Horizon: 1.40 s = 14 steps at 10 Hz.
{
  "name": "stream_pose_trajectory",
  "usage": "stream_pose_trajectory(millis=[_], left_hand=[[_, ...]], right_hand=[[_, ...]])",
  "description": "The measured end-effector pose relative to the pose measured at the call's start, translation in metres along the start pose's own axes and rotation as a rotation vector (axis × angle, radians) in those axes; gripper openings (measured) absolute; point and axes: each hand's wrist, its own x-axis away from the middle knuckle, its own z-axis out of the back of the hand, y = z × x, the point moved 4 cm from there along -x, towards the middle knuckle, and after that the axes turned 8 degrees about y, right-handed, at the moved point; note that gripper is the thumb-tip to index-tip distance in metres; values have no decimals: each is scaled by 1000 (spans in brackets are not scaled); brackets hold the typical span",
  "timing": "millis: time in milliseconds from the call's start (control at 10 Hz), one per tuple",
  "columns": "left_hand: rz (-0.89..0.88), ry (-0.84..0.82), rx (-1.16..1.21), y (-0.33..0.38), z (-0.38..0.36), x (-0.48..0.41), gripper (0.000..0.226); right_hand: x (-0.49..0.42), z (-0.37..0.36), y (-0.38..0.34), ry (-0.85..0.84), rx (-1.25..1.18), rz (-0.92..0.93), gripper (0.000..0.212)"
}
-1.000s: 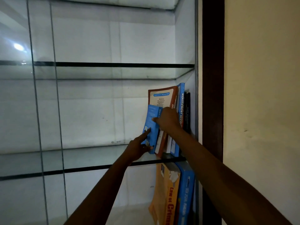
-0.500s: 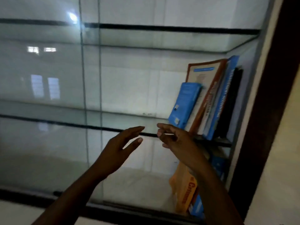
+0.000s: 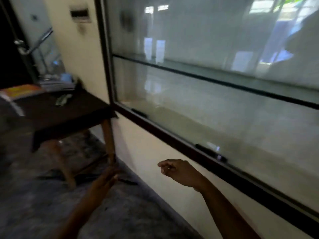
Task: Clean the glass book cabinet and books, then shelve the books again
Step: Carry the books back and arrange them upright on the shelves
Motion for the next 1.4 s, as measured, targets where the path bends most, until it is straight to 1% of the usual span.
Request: stream_pose_trajectory(millis=[100,200,300,400,500,600,700,800,900,1000,1100,1200,1300,1400], left_hand=[[248,248,-2,12,105,61,13],[320,300,87,-3,142,76,15],[388,428,139,-37,209,92,17],[489,485,120,-72,249,85,19],[546,526,58,-104,302,59,20],[600,561,38,-127,343,30,17],[698,569,-44,-171,415,-8,18],[767,522,-129,-200,462,-25,25],[928,571,-144,-222,529,-44,32],[1001,681,-20,-234,573,-59,32],[1047,819,118,-261,642,-86,21],[1021,847,168,-273,687,-119,16],[950,825,180,-288,775,-212,20],[869,727,148,-281,835,-296,21]], right_hand=[[-44,-122,-18,-214,107,-32,33],[-62,-183,-22,-319,187,-37,35],[-85,-273,-25,-474,309,-30,30],[-116,-337,12,-476,404,-64,41],[-160,-396,31,-476,442,-152,46],[-179,-419,-11,-539,394,-71,51],[-248,-475,-77,-615,375,-113,45],[-304,-519,-131,-716,432,-23,37],[-378,-578,-222,-773,267,-5,35],[-421,-613,-297,-820,138,28,35],[-485,-662,-402,-844,34,127,32],[-528,-685,-451,-817,-74,130,32],[-608,-716,-505,-681,-179,11,31],[-656,-725,-536,-572,-258,-106,31]])
